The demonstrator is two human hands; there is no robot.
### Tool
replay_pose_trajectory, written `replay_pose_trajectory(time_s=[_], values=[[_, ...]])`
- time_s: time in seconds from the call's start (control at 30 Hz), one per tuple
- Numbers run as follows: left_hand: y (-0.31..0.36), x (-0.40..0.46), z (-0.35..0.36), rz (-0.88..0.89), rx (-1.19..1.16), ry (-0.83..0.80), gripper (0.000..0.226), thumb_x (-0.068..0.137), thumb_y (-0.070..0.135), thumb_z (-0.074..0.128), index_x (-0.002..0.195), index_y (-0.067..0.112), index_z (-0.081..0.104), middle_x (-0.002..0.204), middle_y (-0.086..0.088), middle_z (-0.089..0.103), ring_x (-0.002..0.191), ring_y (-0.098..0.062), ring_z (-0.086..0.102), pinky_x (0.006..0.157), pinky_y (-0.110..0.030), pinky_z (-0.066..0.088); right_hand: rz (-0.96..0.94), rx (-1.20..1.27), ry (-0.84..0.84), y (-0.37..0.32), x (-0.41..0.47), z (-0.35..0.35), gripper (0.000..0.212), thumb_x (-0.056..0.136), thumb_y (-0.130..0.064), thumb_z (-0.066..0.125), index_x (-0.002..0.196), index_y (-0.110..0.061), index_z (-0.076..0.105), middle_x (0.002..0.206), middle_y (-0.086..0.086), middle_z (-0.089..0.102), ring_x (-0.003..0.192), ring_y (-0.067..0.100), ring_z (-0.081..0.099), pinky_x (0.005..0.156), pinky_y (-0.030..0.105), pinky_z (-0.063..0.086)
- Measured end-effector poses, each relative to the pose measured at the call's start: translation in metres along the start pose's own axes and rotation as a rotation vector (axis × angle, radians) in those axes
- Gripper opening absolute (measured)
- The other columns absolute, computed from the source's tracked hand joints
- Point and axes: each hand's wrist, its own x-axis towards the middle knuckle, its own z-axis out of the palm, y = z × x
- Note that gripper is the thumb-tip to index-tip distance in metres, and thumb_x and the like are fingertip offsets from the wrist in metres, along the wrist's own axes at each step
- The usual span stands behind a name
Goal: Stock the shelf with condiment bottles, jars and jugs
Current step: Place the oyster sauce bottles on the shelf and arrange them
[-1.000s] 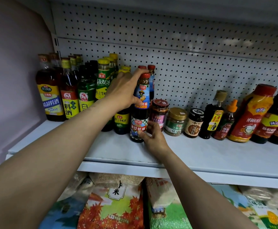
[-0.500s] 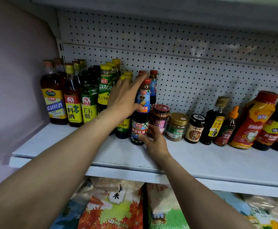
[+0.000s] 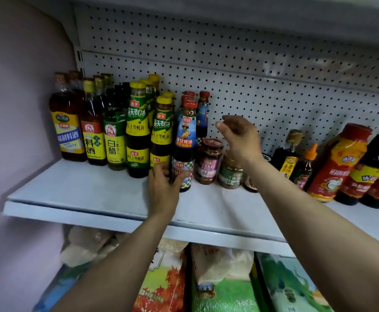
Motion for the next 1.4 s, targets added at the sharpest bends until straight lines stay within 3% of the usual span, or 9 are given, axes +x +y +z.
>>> replay_pose_trajectory(time_s=[0.1,0.2,0.27,0.5,0.6,0.73,0.93,1.13,1.4], values=[[-0.006,0.004,0.004,-0.010,0.009,0.003,0.053,0.072,0.057,0.076,0.107,0.022,0.056,0.099,0.008,0.050,0.085,-0.013,0.059,0.064,-0.011,0.041,-0.011,-0.057,-0.019,-0.005,0.026,-0.002,0.042,0.085,-0.040,0.075,0.120,-0.018,0.067,0.115,0.000,0.071,0.104,0.008,0.066,0.091,0.021,0.053],[-0.011,0.007,0.006,-0.019,0.055,-0.013,0.061,0.068,0.067,0.072,0.111,0.025,0.059,0.101,0.007,0.050,0.089,-0.020,0.061,0.075,-0.041,0.054,0.000,-0.088,-0.036,-0.006,0.048,0.000,0.044,0.085,-0.042,0.074,0.122,-0.018,0.067,0.119,0.002,0.070,0.106,0.013,0.066,0.095,0.030,0.054],[-0.016,0.007,0.006,0.006,0.119,-0.016,0.068,0.066,0.076,0.065,0.116,0.030,0.058,0.104,0.005,0.051,0.094,-0.023,0.061,0.077,-0.046,0.054,-0.003,-0.101,-0.052,-0.005,0.062,0.004,0.045,0.086,-0.043,0.074,0.123,-0.018,0.066,0.121,0.003,0.070,0.107,0.017,0.066,0.097,0.035,0.054],[-0.026,0.009,0.008,0.076,0.152,0.025,0.065,0.068,0.082,0.059,0.119,0.041,0.055,0.102,0.020,0.051,0.089,-0.008,0.058,0.072,-0.041,0.055,0.017,-0.110,-0.068,0.001,0.114,0.016,0.054,0.086,-0.048,0.072,0.130,-0.017,0.063,0.130,0.007,0.065,0.117,0.020,0.061,0.103,0.036,0.049],[-0.026,0.008,0.010,0.077,0.108,0.010,0.059,0.071,0.072,0.066,0.119,0.040,0.056,0.106,0.017,0.054,0.093,-0.012,0.060,0.075,-0.042,0.055,-0.003,-0.134,-0.108,0.006,0.135,0.022,0.058,0.087,-0.049,0.070,0.133,-0.015,0.061,0.134,0.008,0.062,0.121,0.020,0.059,0.105,0.031,0.045],[-0.025,0.008,0.010,0.055,0.081,0.026,0.060,0.067,0.065,0.069,0.120,0.040,0.059,0.103,0.015,0.057,0.091,-0.009,0.061,0.076,-0.041,0.055,0.069,-0.116,-0.197,0.010,0.159,0.038,0.068,0.084,-0.057,0.068,0.137,-0.015,0.058,0.139,0.009,0.059,0.124,0.024,0.056,0.104,0.043,0.048],[-0.024,0.009,0.011,0.014,0.043,0.039,0.052,0.070,0.044,0.082,0.117,0.035,0.062,0.103,0.012,0.061,0.093,-0.004,0.062,0.078,-0.038,0.055,0.134,0.009,-0.230,0.018,0.169,0.063,0.063,0.084,-0.053,0.071,0.135,-0.019,0.060,0.142,0.005,0.056,0.127,0.024,0.054,0.107,0.043,0.046],[-0.026,0.010,0.012,0.014,0.005,0.027,0.058,0.068,0.040,0.084,0.121,0.032,0.062,0.107,0.010,0.062,0.095,-0.007,0.065,0.080,-0.040,0.057,0.091,-0.093,-0.209,0.020,0.177,0.069,0.042,0.086,-0.053,0.068,0.115,-0.023,0.072,0.120,0.004,0.070,0.097,0.017,0.061,0.095,0.041,0.054],[-0.032,0.013,0.014,0.011,0.032,0.051,0.060,0.065,0.040,0.087,0.120,0.039,0.062,0.107,0.011,0.062,0.090,-0.003,0.065,0.074,-0.033,0.057,0.083,-0.039,-0.220,0.020,0.185,0.082,0.040,0.086,-0.047,0.072,0.116,-0.020,0.073,0.115,0.004,0.072,0.099,0.019,0.066,0.091,0.041,0.057]])
